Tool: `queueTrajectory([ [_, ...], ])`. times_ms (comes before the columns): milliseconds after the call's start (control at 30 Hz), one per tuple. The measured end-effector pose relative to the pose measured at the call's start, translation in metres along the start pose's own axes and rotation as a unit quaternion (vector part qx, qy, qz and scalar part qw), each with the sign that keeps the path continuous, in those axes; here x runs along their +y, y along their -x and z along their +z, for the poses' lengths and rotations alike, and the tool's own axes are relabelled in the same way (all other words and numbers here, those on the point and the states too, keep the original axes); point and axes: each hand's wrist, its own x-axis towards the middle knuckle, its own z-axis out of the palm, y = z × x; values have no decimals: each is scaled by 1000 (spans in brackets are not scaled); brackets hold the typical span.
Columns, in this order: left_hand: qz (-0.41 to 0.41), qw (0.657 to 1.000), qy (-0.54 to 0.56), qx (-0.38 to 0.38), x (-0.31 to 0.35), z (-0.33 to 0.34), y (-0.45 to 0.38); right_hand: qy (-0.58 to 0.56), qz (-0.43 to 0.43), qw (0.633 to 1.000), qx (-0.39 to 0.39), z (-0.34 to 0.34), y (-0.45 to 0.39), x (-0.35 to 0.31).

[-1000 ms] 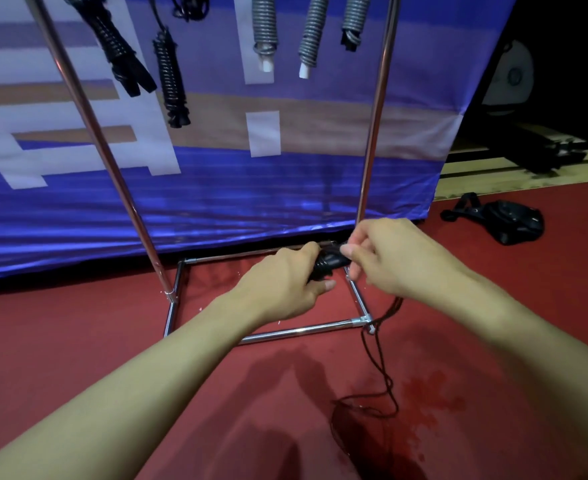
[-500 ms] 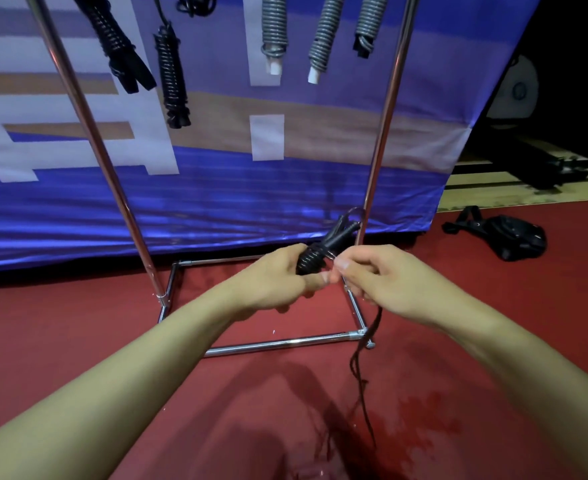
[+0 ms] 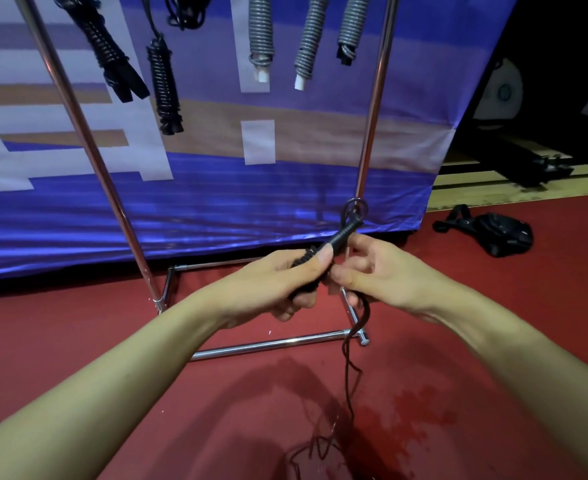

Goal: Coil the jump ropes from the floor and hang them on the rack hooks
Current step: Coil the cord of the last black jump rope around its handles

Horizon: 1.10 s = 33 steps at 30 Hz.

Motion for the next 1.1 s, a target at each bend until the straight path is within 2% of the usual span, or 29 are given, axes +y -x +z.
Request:
queueTrajectory([
  [167, 35, 997, -42, 55, 2, 4, 3, -2, -41, 998, 45, 0, 8, -7],
  [300, 45, 995, -69, 59, 6, 7, 6, -25, 0, 998, 57, 9, 14, -23],
  [400, 43, 994, -88, 51, 8, 9, 10, 26, 34, 994, 100, 11, 16, -31],
  [500, 42, 996, -74, 40, 11, 16, 11, 110, 18, 979, 169, 11, 18, -31],
  [633, 57, 994, -76, 53, 14, 25, 11, 133, -4, 965, 225, 14, 19, -34],
  [867, 79, 988, -88, 103, 5, 24, 8, 91, -31, 957, 273, 25, 15, -30],
  [967, 94, 986, -73, 115, 2, 22, 8, 44, -32, 966, 251, 28, 10, -22],
  [1100, 93, 985, -47, 138, 6, 16, 7, -50, -87, 986, 133, 22, 7, -12],
])
